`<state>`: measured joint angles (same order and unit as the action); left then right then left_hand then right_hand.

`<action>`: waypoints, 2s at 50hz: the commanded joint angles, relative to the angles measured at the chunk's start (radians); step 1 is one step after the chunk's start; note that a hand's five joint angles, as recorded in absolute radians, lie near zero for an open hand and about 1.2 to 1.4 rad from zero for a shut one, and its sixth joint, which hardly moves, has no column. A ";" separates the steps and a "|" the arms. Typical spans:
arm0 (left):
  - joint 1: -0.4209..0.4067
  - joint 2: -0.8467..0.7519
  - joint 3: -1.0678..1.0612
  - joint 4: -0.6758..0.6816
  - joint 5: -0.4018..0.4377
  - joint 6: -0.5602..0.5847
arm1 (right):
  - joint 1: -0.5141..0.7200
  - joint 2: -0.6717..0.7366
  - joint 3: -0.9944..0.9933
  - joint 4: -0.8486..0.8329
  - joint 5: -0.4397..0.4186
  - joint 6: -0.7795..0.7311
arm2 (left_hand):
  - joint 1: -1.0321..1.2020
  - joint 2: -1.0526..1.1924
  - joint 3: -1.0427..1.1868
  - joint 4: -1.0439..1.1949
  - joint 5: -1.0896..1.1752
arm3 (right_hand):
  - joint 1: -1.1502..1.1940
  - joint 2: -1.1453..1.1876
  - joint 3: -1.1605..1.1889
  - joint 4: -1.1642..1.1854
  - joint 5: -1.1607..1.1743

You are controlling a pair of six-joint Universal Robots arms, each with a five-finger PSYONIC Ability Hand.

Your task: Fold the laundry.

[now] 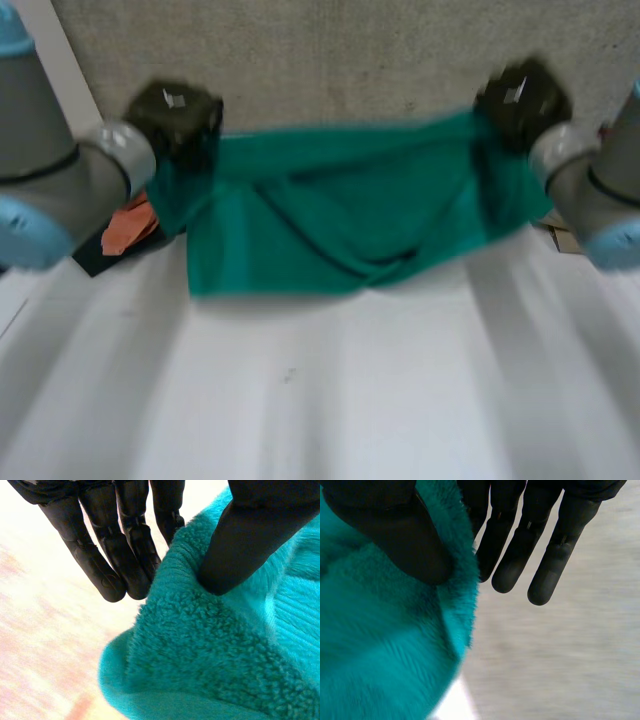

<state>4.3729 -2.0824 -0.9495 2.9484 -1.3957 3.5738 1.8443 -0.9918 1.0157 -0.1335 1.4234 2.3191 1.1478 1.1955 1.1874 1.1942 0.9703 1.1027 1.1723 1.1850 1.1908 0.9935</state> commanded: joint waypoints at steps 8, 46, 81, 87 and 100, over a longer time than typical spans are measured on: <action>-0.010 -0.039 0.336 0.350 -0.091 -0.096 | 0.012 -0.002 -0.189 -0.399 0.137 0.232 | 0.248 0.201 0.209 0.202 0.251 | 0.294 0.224 0.211 0.205 0.228; 0.037 0.114 -0.552 0.239 -0.003 -0.046 | -0.016 -0.036 0.581 -0.120 -0.011 0.120 | -0.553 -0.601 -0.593 -0.599 -0.550 | 0.294 0.224 0.211 0.205 0.228; 0.059 -0.172 -0.476 0.242 0.052 0.292 | 0.001 -0.051 0.618 -0.124 -0.006 0.120 | -0.526 -0.574 -0.566 -0.573 -0.523 | 0.294 0.224 0.211 0.205 0.228; 0.050 -0.189 -0.440 0.251 0.050 0.309 | -0.007 -0.059 0.618 -0.124 -0.006 0.120 | -0.099 -0.146 -0.138 -0.145 -0.096 | 0.294 0.224 0.211 0.205 0.228; 0.019 -0.166 -0.431 0.284 0.040 0.278 | -0.008 -0.068 0.626 -0.118 -0.006 0.120 | -0.001 -0.048 -0.040 -0.047 0.002 | 0.294 0.224 0.211 0.205 0.228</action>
<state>4.4021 -2.2625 -1.3776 3.2233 -1.3539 3.8709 1.8347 -1.0589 1.6365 -0.2522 1.4174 2.4393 0.9909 1.0021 0.9975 1.0002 0.8185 1.1037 1.1723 1.1892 1.1925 1.0246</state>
